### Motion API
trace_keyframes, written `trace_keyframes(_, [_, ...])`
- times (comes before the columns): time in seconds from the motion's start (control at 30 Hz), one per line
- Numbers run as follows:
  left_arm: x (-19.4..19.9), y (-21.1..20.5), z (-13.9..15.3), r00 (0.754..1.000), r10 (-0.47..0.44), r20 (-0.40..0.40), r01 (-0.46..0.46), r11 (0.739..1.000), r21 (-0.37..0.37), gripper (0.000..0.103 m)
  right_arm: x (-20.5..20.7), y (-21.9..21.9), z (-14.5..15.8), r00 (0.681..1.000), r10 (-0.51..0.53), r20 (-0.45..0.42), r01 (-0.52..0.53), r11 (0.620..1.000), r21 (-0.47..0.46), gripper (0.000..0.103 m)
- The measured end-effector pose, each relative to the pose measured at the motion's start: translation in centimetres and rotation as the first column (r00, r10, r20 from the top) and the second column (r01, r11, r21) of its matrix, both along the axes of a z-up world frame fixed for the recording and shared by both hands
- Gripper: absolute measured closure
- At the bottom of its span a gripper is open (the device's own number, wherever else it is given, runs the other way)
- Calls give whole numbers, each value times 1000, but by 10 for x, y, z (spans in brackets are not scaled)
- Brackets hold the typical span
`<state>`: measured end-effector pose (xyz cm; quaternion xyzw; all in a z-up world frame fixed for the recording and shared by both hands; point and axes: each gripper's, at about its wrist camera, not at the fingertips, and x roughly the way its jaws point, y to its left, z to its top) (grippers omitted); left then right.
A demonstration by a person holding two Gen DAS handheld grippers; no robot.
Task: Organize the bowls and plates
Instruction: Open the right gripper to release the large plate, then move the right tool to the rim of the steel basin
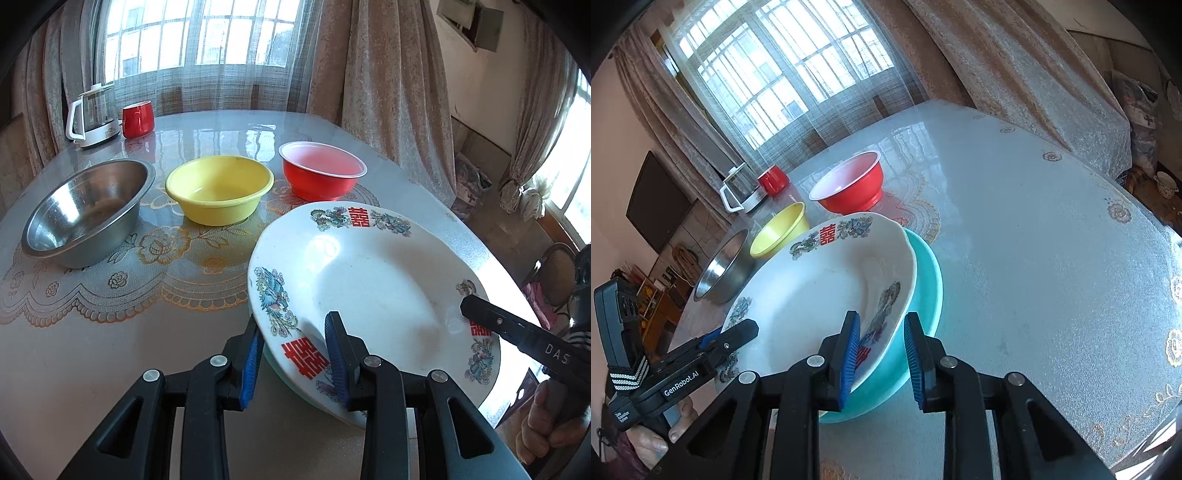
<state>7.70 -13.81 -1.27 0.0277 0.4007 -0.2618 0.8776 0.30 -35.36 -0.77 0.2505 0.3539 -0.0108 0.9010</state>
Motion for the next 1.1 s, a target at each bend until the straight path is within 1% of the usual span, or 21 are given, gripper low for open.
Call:
trace_keyframes(0.1, [1,-3,-2,1000,1,2,-1,1000,19,69,6,2,0,999,-22,-25,22,1000,-21,83])
trace_keyframes(0.2, [1,-2,-2,1000,1,-2,0,1000,18,69,6,-2,0,999,-25,-38,25,1000,7,83])
trace_keyframes(0.3, [-2,2,-1,1000,7,14,-7,1000,3,68,5,-1,1,999,-22,-42,22,1000,0,83])
trace_keyframes(0.37, [-5,5,-1,1000,14,26,-14,1000,0,64,5,0,1,999,-33,-44,32,999,-9,81])
trace_keyframes(0.5, [-8,13,4,999,26,33,-26,1000,-13,61,4,1,0,996,-64,-60,63,998,-18,73])
trace_keyframes(0.6, [-9,24,9,998,49,39,-48,999,-20,56,3,-1,3,995,-82,-57,81,997,-22,72])
trace_keyframes(0.67, [-8,36,12,997,69,27,-68,997,-39,50,1,-2,7,994,-103,-47,102,994,-30,69])
trace_keyframes(0.77, [-8,57,14,993,116,14,-114,991,-72,44,-2,-5,17,989,-144,-31,143,989,-39,64])
trace_keyframes(0.9, [-7,82,11,986,164,-5,-164,985,-53,36,-5,-5,33,983,-182,2,182,982,-52,61])
trace_keyframes(0.97, [-8,98,9,980,197,-5,-197,979,-55,33,-4,-1,42,985,-173,22,174,983,-58,60])
trace_keyframes(1.03, [-7,113,5,975,224,-17,-224,973,-56,30,-1,9,50,990,-137,44,140,988,-67,53])
trace_keyframes(1.1, [-6,128,0,968,246,-44,-248,967,-60,30,8,24,57,996,-71,54,74,996,-58,45])
